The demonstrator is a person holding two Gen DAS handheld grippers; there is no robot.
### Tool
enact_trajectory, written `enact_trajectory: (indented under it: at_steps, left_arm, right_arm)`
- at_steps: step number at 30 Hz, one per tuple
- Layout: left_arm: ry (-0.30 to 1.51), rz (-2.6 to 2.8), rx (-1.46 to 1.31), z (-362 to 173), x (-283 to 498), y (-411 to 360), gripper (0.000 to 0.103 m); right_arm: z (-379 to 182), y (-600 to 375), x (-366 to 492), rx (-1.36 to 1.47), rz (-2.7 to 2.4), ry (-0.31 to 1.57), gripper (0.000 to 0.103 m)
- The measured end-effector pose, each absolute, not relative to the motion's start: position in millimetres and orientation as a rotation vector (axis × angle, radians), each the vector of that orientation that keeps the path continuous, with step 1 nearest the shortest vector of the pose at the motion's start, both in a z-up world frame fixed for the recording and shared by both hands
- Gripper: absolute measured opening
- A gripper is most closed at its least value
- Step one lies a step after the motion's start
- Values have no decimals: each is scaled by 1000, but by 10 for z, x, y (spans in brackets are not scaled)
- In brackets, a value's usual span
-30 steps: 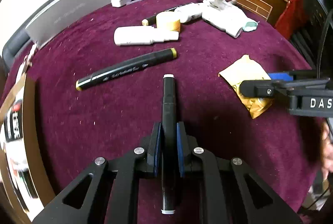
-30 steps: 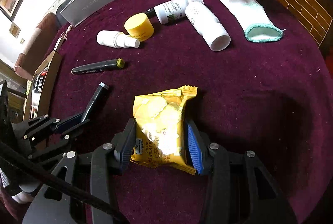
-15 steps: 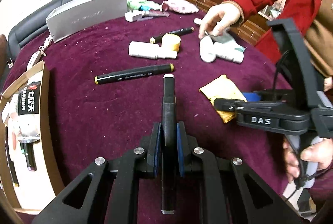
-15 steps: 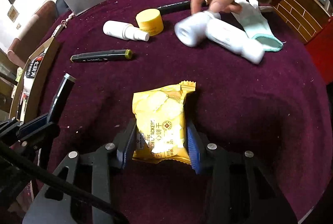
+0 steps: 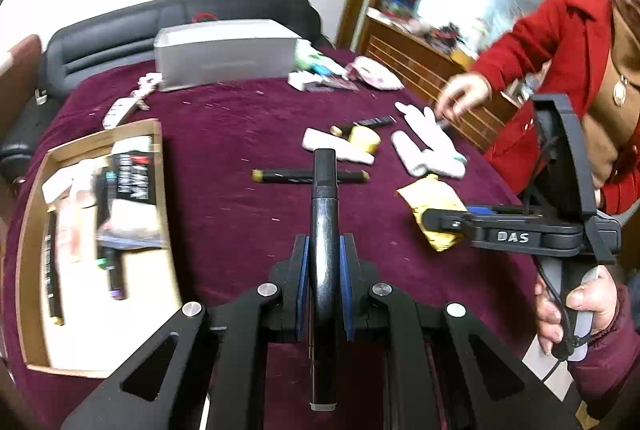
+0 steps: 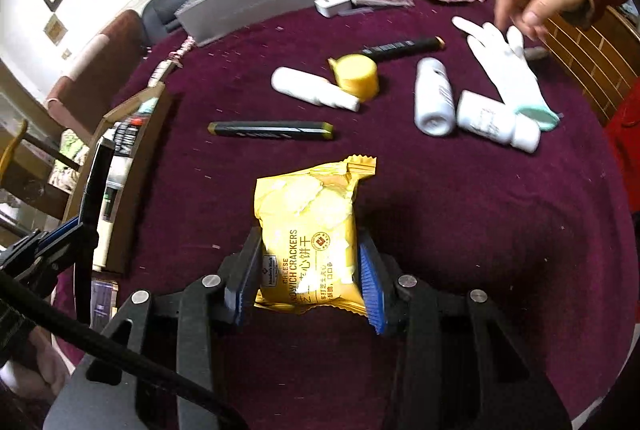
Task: Organize objects
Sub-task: 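Carry packet and marker to the cardboard tray and release both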
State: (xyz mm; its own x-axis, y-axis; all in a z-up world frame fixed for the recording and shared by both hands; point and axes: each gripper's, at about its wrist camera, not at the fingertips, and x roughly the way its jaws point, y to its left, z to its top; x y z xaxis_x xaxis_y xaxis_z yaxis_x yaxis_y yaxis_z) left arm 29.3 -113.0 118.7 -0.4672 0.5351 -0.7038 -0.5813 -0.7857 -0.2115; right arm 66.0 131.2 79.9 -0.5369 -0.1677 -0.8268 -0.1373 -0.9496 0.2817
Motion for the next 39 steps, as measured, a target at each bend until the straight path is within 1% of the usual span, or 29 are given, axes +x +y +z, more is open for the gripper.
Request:
enact_trajectory:
  at_steps: [10,16,20,27,31,39]
  left_arm:
    - [-89,2410,-1038,1316,12,-2083,12]
    - [-137,2509,-1103,1187,-170,-2619,12]
    - [-158,2541,-1164,1016,-310,-2901,12]
    - [-215,2521,-1270,673,-539,-3129,12]
    - [-221,2495,-1315,505,-624,-3138,12]
    - [-226,2454,-1358,349,-701,-3095,12]
  right_arm:
    - [1204,764,308,1399,-2619,-467,42]
    - [1235,277,16,1388,-2520,-449,42]
    - [1251,-111,-139,1369,-2469,-391,42]
    - [1017,-798,-409,1427,-2341,-326,43]
    - [770,-1126,-542,1485,-2247,-337,43]
    - [525,-1388,-615,1548,-2196,-313,43]
